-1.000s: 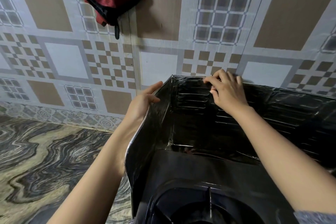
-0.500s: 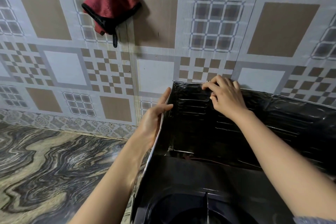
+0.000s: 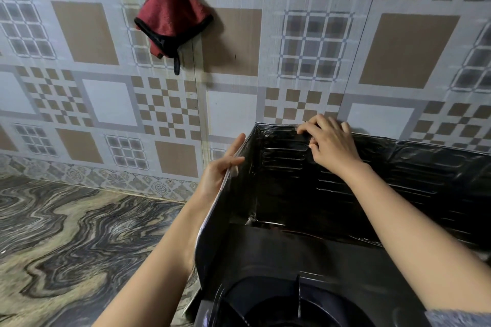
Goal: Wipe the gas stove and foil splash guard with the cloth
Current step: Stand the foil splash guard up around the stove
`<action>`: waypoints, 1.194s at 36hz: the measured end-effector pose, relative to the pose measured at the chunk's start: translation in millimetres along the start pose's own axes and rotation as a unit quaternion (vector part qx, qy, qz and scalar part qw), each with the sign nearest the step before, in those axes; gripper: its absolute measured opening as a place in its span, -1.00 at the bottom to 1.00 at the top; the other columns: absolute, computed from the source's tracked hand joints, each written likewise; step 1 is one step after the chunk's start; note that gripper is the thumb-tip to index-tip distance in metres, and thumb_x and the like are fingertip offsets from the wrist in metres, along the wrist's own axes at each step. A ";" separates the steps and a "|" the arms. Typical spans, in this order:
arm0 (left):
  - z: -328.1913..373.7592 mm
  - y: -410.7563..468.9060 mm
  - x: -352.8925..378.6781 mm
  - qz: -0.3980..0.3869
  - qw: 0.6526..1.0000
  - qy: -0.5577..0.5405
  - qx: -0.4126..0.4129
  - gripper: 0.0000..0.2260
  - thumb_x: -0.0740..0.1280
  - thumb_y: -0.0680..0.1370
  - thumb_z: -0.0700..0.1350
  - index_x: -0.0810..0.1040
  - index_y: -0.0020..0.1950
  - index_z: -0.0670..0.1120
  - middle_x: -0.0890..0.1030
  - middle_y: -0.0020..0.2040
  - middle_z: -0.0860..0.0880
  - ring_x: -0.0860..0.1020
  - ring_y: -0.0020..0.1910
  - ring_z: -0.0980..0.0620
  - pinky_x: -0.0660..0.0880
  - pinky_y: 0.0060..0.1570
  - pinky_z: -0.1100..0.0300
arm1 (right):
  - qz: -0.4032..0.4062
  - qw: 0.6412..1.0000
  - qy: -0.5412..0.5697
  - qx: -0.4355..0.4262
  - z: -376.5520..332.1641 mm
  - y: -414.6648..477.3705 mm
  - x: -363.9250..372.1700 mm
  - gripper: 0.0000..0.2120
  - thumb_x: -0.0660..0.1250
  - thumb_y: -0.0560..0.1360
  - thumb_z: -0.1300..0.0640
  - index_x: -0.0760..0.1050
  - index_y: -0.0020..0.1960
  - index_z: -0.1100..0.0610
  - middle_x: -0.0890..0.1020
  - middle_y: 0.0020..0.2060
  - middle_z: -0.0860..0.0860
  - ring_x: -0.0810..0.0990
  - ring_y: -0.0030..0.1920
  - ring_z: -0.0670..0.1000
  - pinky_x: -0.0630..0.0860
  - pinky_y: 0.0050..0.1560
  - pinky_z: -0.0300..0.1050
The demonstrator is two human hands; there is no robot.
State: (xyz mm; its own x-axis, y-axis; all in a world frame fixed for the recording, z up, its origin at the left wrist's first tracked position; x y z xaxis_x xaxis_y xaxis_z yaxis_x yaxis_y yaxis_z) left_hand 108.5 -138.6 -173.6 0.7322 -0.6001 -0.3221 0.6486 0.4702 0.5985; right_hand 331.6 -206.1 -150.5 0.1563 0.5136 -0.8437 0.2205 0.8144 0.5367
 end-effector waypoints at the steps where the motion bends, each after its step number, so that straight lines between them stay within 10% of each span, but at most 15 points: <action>1: -2.1 -0.4 -0.4 -0.009 1.000 -0.015 0.013 -0.82 0.39 0.41 0.12 0.62 -0.01 0.20 0.24 0.42 -0.01 0.23 0.44 -0.01 0.26 0.39 0.11 | 0.003 1.000 -0.004 0.004 -0.4 -1.1 -0.8 -0.60 0.30 0.41 0.31 0.43 0.16 -0.05 0.44 0.08 -0.03 0.42 0.12 0.06 0.25 0.14 0.03; 6: -20.2 -7.2 -2.9 -0.020 0.994 -0.062 -0.085 -0.53 0.44 0.36 0.09 0.53 0.09 -0.22 0.21 0.45 -0.21 0.27 0.43 0.13 0.25 0.37 0.31 | 0.028 0.999 -0.021 0.025 -3.6 -10.1 -7.5 -0.63 0.30 0.41 0.32 0.44 0.15 0.00 0.46 0.07 0.00 0.43 0.10 0.08 0.27 0.09 0.03; 11: -26.3 26.7 -5.6 -0.068 0.989 -0.029 -0.128 -0.33 0.45 0.06 0.40 0.48 0.12 0.25 0.18 0.41 0.02 0.22 0.38 0.08 0.23 0.28 0.41 | 0.048 0.997 -0.037 0.051 -2.8 -17.4 -10.3 -0.57 0.28 0.39 0.38 0.42 0.16 0.00 0.46 0.09 -0.02 0.44 0.10 0.07 0.27 0.06 0.00; 13: -27.9 33.1 -9.7 -0.085 0.990 0.074 -0.082 -0.65 0.32 0.49 0.00 0.29 0.22 0.14 0.21 0.41 0.02 0.20 0.43 0.04 0.24 0.25 0.38 | 0.036 0.997 -0.043 0.056 -3.7 -17.1 -9.1 -0.57 0.28 0.39 0.36 0.41 0.18 0.00 0.45 0.11 -0.02 0.43 0.12 0.06 0.27 0.08 0.01; 16: -45.5 24.1 -10.1 -0.102 0.992 0.059 -0.035 -0.54 0.05 0.53 -0.44 0.24 0.27 0.05 0.25 0.44 -0.08 0.22 0.45 -0.03 0.27 0.15 0.44 | 0.031 0.996 -0.049 0.064 -5.6 -15.9 -7.0 -0.57 0.27 0.40 0.36 0.40 0.18 -0.01 0.46 0.12 -0.03 0.43 0.13 0.06 0.26 0.09 0.00; 22: -40.8 18.8 -12.6 0.007 0.995 -0.033 -0.099 -0.64 0.28 0.46 -0.24 0.45 0.22 0.03 0.35 0.40 -0.07 0.31 0.40 0.01 0.38 0.01 0.57 | 0.048 0.996 -0.052 0.058 -14.7 -13.0 -1.3 -0.55 0.26 0.38 0.40 0.42 0.17 0.01 0.48 0.10 -0.03 0.43 0.10 0.06 0.27 0.08 0.03; 26: -37.0 27.1 -21.0 0.007 0.987 -0.073 -0.144 -0.51 0.37 0.37 -0.12 0.36 0.28 -0.03 0.37 0.32 -0.05 0.33 0.37 -0.02 0.32 0.25 0.27 | 0.050 0.996 -0.055 0.055 -15.3 -8.5 -0.5 -0.54 0.27 0.36 0.40 0.42 0.17 0.01 0.47 0.09 -0.01 0.43 0.09 0.07 0.29 0.07 0.03; 31: -31.1 15.2 -34.5 0.022 0.968 -0.089 -0.234 -0.73 0.15 0.59 -0.27 0.43 0.28 -0.16 0.51 0.27 -0.12 0.49 0.25 -0.01 0.40 0.19 0.25 | 0.039 0.997 -0.032 0.050 -9.8 -7.0 -8.5 -0.55 0.28 0.38 0.38 0.42 0.18 0.01 0.43 0.14 -0.01 0.39 0.14 0.06 0.28 0.16 0.02; 36: -13.3 -8.3 -52.4 0.037 0.923 -0.197 -0.329 -0.78 0.14 0.58 -0.17 0.57 0.05 -0.12 0.65 -0.03 -0.02 0.62 -0.20 0.10 0.57 -0.33 0.33 | 0.007 1.000 0.005 0.021 -5.3 -12.7 -19.5 -0.59 0.28 0.39 0.33 0.41 0.17 -0.01 0.42 0.18 -0.04 0.36 0.20 0.04 0.24 0.25 0.04; 43: 39.2 -27.3 -43.5 -0.043 0.940 -0.057 -0.333 -0.78 0.25 0.55 -0.15 0.52 0.18 -0.08 0.61 0.02 0.08 0.60 -0.14 0.31 0.48 -0.22 0.49 | -0.032 0.999 0.040 0.018 4.7 -14.1 -27.4 -0.56 0.24 0.42 0.34 0.40 0.22 -0.04 0.42 0.24 -0.05 0.36 0.25 0.05 0.25 0.30 0.03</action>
State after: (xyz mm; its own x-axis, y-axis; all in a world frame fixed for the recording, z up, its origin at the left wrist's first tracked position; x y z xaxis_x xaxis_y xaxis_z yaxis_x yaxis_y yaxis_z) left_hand 50.7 -150.8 -147.1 0.6693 -0.7015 -0.2446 0.7181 0.6953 -0.0292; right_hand 328.7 -232.9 -134.8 0.0634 0.4823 -0.8737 0.2621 0.8367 0.4809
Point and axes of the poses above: each hand's wrist, its own y-axis towards the middle knuckle, its own x-axis out of the palm, z = x × y, the point moved 5 cm from there along y, towards the middle knuckle
